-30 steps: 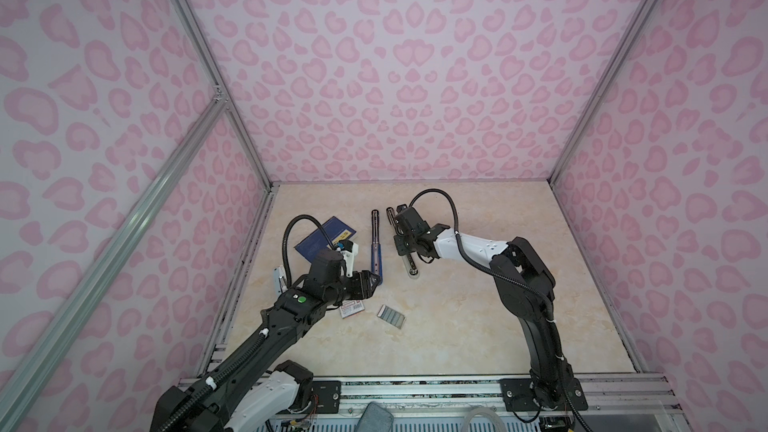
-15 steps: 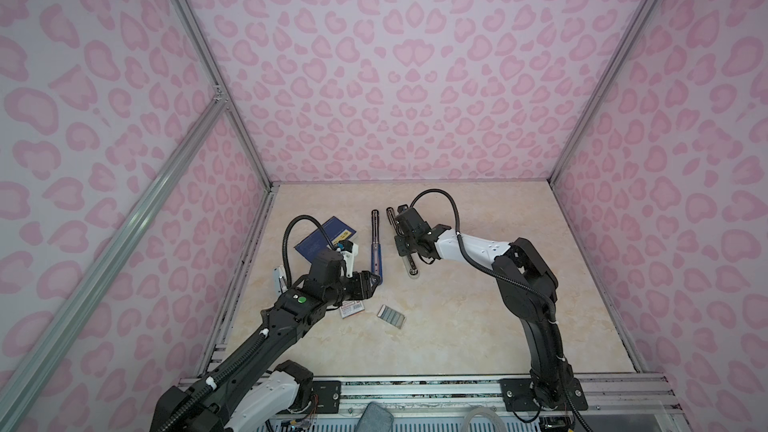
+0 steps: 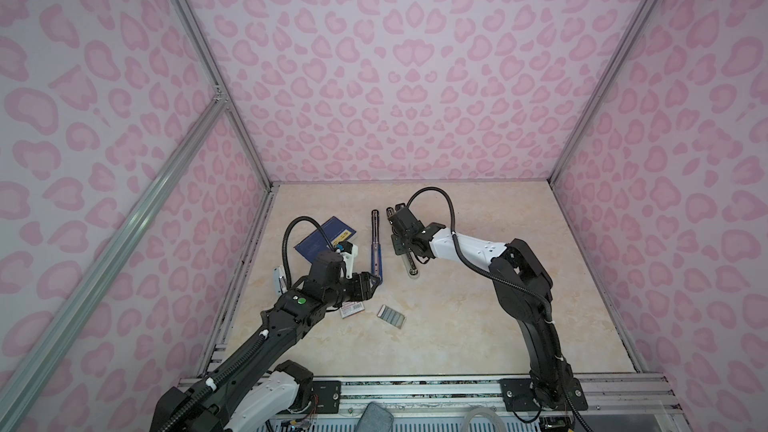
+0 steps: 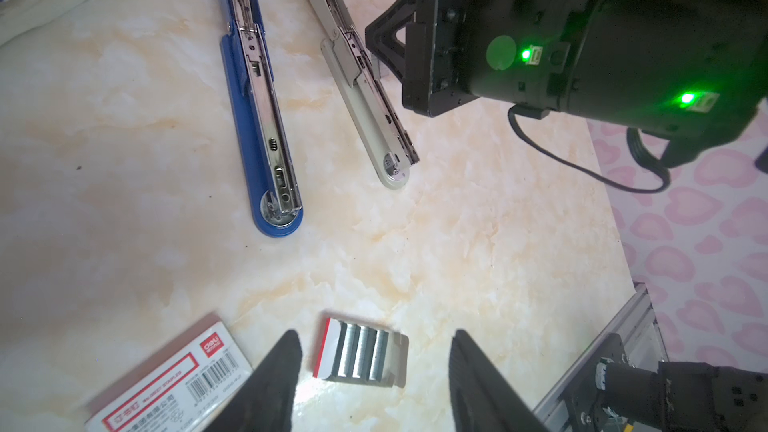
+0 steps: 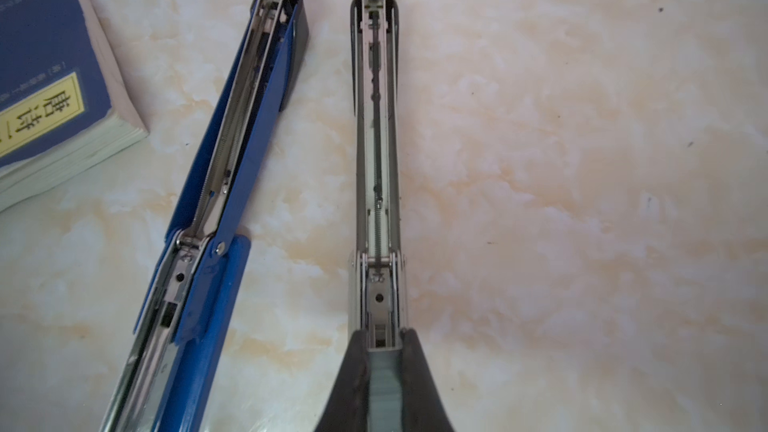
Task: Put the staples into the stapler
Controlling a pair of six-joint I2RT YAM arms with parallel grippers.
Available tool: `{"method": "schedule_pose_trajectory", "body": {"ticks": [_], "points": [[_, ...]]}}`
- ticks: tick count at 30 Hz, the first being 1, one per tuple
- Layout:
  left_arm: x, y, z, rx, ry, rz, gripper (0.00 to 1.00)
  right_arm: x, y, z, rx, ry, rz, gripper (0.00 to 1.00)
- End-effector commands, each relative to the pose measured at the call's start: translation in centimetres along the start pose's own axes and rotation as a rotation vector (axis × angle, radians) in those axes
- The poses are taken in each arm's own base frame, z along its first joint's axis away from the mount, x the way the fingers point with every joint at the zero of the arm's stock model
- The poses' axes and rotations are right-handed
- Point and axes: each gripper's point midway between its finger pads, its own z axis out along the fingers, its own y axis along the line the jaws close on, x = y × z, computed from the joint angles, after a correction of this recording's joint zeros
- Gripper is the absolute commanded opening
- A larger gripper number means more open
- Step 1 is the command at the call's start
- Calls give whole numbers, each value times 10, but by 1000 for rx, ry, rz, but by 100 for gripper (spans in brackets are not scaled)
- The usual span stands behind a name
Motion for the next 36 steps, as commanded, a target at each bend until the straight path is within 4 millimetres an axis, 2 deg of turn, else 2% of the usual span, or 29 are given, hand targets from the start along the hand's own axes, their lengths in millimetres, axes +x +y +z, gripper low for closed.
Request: {"method": "schedule_pose_trajectory", "body": {"ticks": [1,10,19,36], "points": [[-4,-2,0,11,-21,12,60,7,-10,5,64,20,-4,10],[-4,-2,0,11,-22,14,60,5,-8,9,63,25,-3,10],[-4,-2,-1,11,-24,14,60,4,2,8,5,20,10,10],[-5,-3,0,10,-19,14,60,1,3,7,-11,10,13,10]]}}
